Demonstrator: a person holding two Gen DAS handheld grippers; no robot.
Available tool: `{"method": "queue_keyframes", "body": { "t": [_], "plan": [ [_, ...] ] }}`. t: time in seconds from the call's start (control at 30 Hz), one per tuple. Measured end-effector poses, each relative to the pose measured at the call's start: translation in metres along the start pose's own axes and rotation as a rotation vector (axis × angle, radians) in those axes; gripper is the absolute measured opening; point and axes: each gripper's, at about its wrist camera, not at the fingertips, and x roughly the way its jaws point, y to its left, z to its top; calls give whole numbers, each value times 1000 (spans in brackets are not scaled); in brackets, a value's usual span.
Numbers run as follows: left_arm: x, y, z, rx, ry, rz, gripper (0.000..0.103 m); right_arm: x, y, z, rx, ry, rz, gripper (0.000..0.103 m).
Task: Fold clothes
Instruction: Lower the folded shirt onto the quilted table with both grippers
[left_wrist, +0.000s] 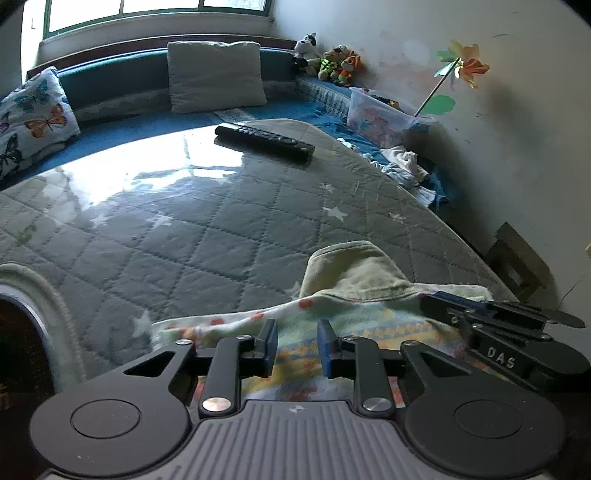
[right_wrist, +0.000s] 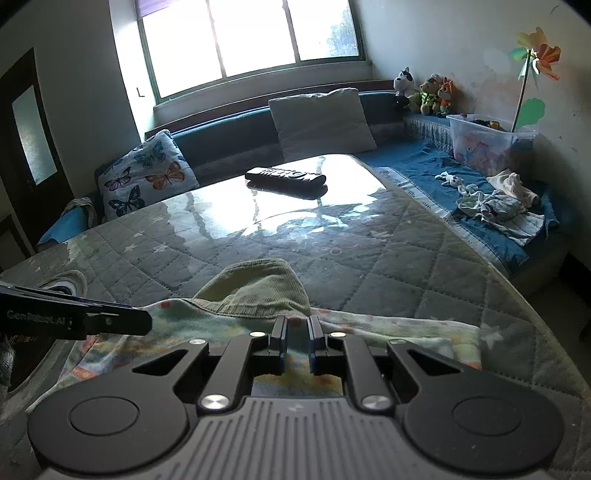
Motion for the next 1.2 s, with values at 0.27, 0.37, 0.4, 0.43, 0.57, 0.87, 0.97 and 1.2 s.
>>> {"method": "queue_keyframes", "body": {
  "t": [0.27, 0.37, 0.4, 0.43, 0.57, 0.87, 0.97, 1.2],
  "plan": [
    [21, 4, 6, -25, 16, -7, 22, 9, 0, 1, 2, 3, -7, 10],
    [25, 5, 8, -32, 17, -8, 22, 10, 0, 0, 0, 3, -9, 10],
    [26, 5, 8, -34, 16, -9, 22, 10, 0, 0, 0, 3, -11, 10],
    [26, 5, 7, -35, 15, -10, 22, 10, 1, -1, -1, 3, -12, 10],
    [23, 6, 6, -39, 11, -8, 22, 7, 3, 0, -9, 0, -15, 11],
    [-4, -1, -8, 4, -6, -16, 23, -17, 21, -7, -63, -1, 45, 11],
    [-14, -4, -17, 27, -7, -23, 23, -27, 29, -14, -90, 7, 67, 11],
    [-32, -12, -44, 58, -6, -42, 23, -47, 47, -34, -165, 27, 87, 11]
  ]
}}
